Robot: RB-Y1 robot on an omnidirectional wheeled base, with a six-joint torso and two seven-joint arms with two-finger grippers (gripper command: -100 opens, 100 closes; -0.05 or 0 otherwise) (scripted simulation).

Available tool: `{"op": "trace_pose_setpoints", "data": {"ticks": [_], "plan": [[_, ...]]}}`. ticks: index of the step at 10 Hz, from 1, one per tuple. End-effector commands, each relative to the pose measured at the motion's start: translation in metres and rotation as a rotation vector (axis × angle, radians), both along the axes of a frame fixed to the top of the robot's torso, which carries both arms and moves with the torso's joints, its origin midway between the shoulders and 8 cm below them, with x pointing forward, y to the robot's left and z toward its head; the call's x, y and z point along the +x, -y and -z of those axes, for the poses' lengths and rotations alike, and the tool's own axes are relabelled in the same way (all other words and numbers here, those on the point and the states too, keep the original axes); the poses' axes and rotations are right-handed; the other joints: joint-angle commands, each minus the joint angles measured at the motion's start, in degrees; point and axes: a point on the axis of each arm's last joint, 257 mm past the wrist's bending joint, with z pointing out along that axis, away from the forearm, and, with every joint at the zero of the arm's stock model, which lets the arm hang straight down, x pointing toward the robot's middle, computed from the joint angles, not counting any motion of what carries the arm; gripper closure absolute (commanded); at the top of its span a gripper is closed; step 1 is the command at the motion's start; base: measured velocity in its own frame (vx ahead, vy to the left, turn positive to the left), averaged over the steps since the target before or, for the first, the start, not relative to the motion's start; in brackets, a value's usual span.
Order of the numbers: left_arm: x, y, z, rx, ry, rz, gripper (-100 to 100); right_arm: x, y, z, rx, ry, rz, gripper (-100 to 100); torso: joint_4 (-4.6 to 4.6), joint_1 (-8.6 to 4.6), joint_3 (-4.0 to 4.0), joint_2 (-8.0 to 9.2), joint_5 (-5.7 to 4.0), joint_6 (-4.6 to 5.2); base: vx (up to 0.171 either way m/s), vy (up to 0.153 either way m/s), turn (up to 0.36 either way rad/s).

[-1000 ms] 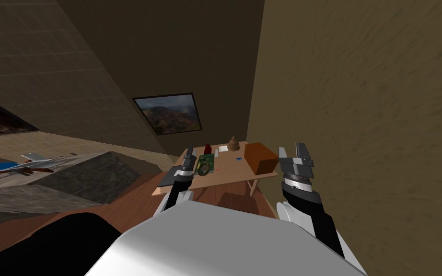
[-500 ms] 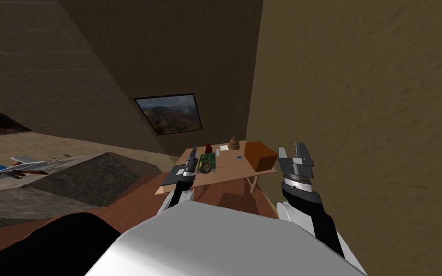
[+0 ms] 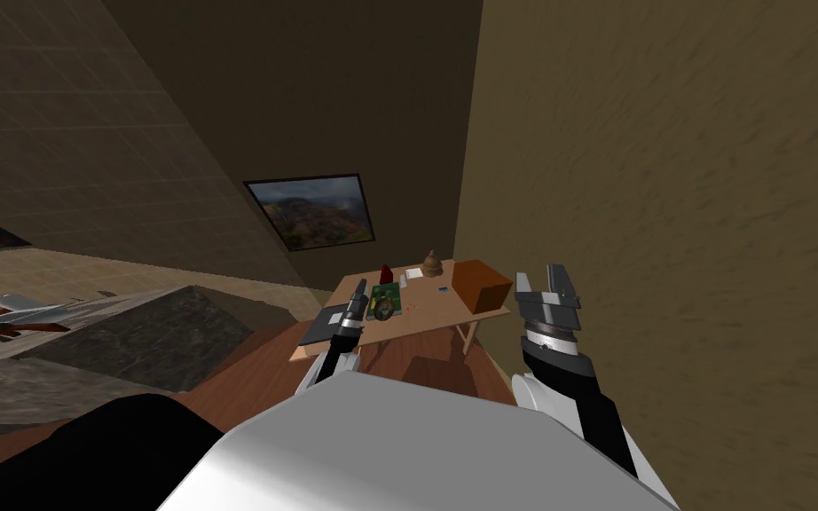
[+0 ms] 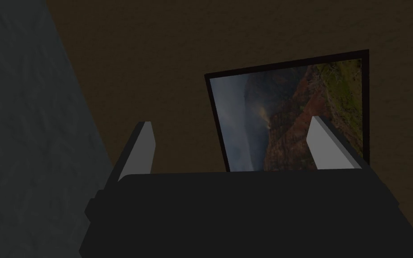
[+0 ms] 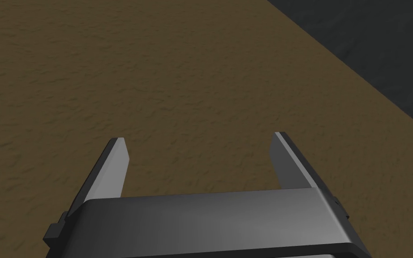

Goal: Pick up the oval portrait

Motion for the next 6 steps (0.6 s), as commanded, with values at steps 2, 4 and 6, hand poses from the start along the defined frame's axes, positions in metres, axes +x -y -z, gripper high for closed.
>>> {"op": "trace_pose_setpoints", "data": {"ticks": [2,4,6], "plan": [[0.007,-0.005,0.02,-0.003,-0.031,0.007,-100,0.0,0.0,0.0,0.0,0.0,0.0,0,0.0,-0.03,-0.01,-0.02,0.0,-0.01,-0.044,0.059,-0.08],[0.013,-0.008,0.037,-0.006,-0.059,0.009,-100,0.0,0.0,0.0,0.0,0.0,0.0,0,0.0,0.02,-0.02,-0.04,0.01,-0.02,-0.033,0.072,-0.068],[0.018,-0.012,0.052,-0.009,-0.084,0.013,-100,0.0,0.0,0.0,0.0,0.0,0.0,0,-0.01,0.01,-0.03,-0.06,0.01,-0.02,-0.039,0.062,-0.083]]}}
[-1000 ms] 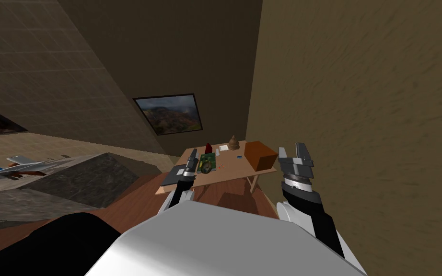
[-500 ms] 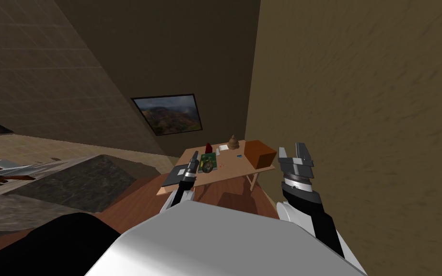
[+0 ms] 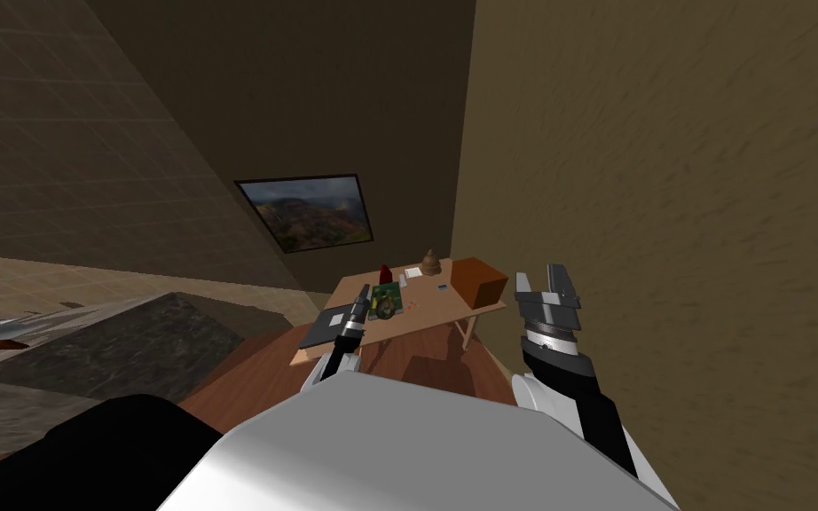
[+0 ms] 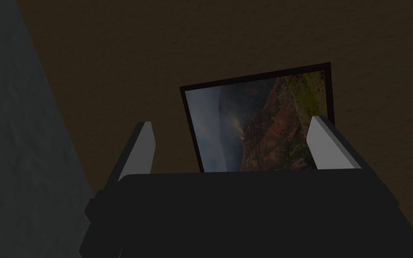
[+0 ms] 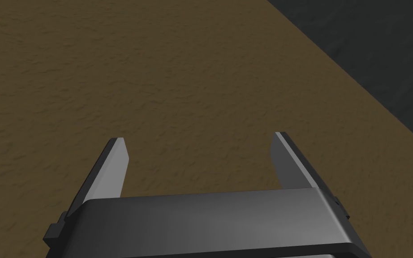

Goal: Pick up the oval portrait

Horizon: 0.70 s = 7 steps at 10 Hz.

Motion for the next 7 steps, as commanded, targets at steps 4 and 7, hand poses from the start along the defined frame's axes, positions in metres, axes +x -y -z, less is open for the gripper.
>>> {"op": "trace_pose_setpoints", "data": {"ticks": [4,7], "plan": [[0.011,-0.01,0.034,-0.011,-0.055,0.009,-100,0.0,0.0,0.0,0.0,0.0,0.0,0,-0.01,-0.01,-0.03,-0.06,0.01,-0.02,-0.03,0.067,-0.096],[0.015,-0.017,0.066,-0.019,-0.114,0.004,-100,0.0,0.0,0.0,0.0,0.0,0.0,0,-0.01,0.03,-0.03,-0.05,0.0,0.0,-0.03,0.065,-0.094]]}}
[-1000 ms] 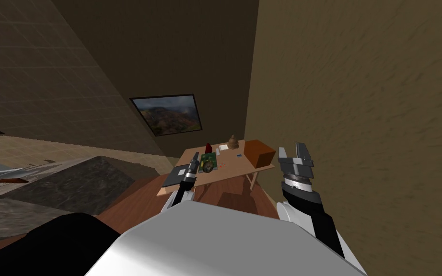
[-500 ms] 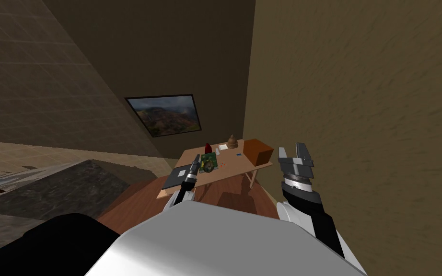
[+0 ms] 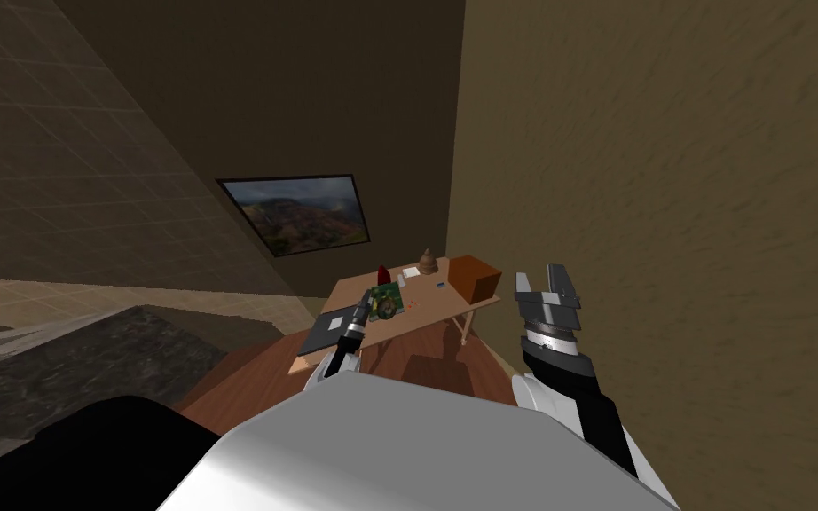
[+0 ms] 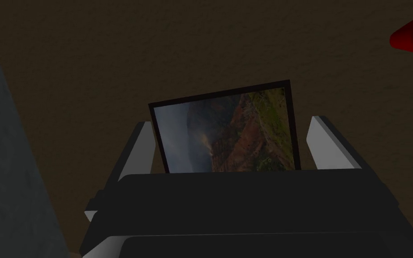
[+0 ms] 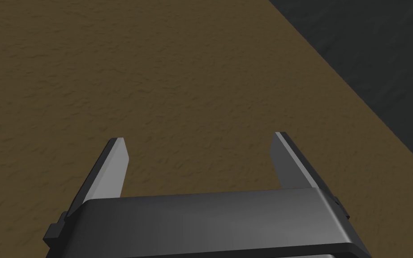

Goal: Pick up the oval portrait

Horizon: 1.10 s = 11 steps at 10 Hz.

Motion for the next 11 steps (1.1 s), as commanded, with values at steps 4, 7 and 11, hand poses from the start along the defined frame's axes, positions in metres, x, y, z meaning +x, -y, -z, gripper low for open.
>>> {"op": "trace_pose_setpoints", "data": {"ticks": [4,7,11], "plan": [[0.005,-0.01,0.046,-0.017,-0.083,-0.004,-100,0.0,0.0,0.0,0.0,0.0,0.0,0,-0.01,-0.04,-0.02,-0.03,-0.01,0.02,-0.02,0.056,-0.106],[0.007,-0.014,0.063,-0.025,-0.114,-0.005,-100,0.0,0.0,0.0,0.0,0.0,0.0,0,-0.01,-0.1,-0.03,-0.05,-0.03,0.02,-0.017,0.037,-0.077],[0.01,-0.023,0.096,-0.043,-0.178,-0.009,-100,0.0,0.0,0.0,0.0,0.0,0.0,0,0.0,0.0,-0.02,-0.04,-0.01,0.01,-0.024,0.057,-0.113]]}}
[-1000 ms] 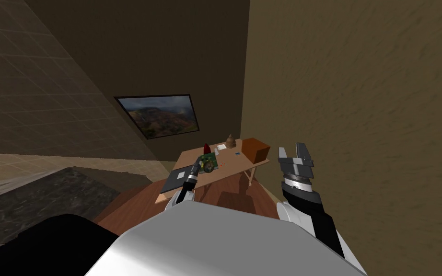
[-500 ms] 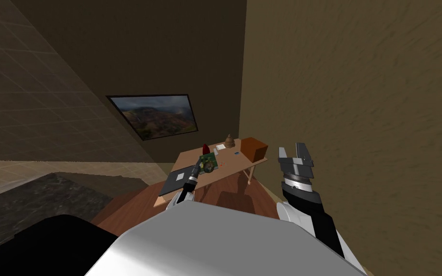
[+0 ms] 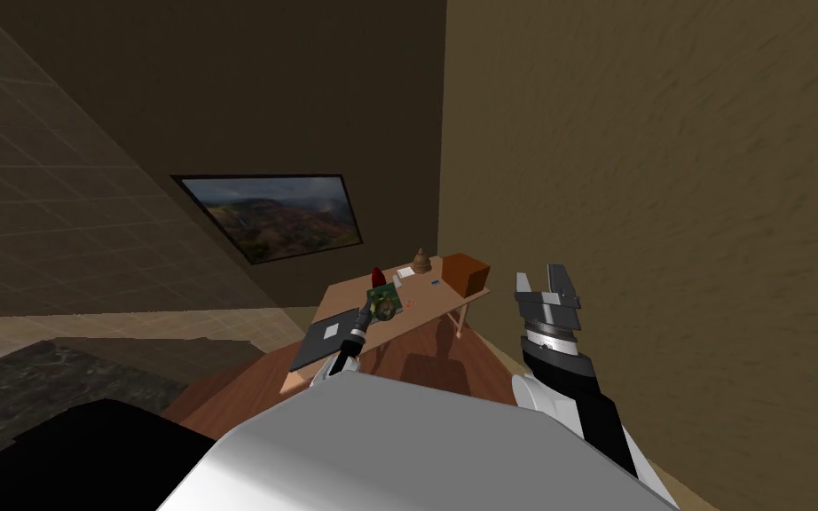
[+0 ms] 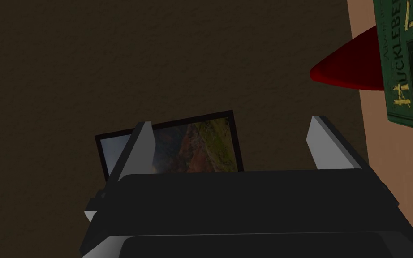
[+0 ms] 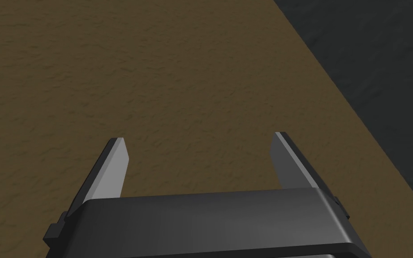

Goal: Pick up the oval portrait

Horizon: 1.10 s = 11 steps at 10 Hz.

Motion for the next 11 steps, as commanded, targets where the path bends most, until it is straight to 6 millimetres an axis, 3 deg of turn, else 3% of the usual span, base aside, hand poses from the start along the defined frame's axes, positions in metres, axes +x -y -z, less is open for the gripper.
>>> {"op": "trace_pose_setpoints", "data": {"ticks": [1,11], "plan": [[0.002,-0.003,0.011,-0.01,-0.021,0.001,-100,0.0,0.0,0.0,0.0,0.0,0.0,0,0.0,0.0,0.0,0.0,0.0,0.0,-0.037,0.055,-0.162],[-0.01,-0.026,0.098,-0.05,-0.209,-0.03,-100,0.0,0.0,0.0,0.0,0.0,0.0,0,0.0,0.0,-0.01,-0.03,0.0,-0.02,-0.024,0.049,-0.115]]}}
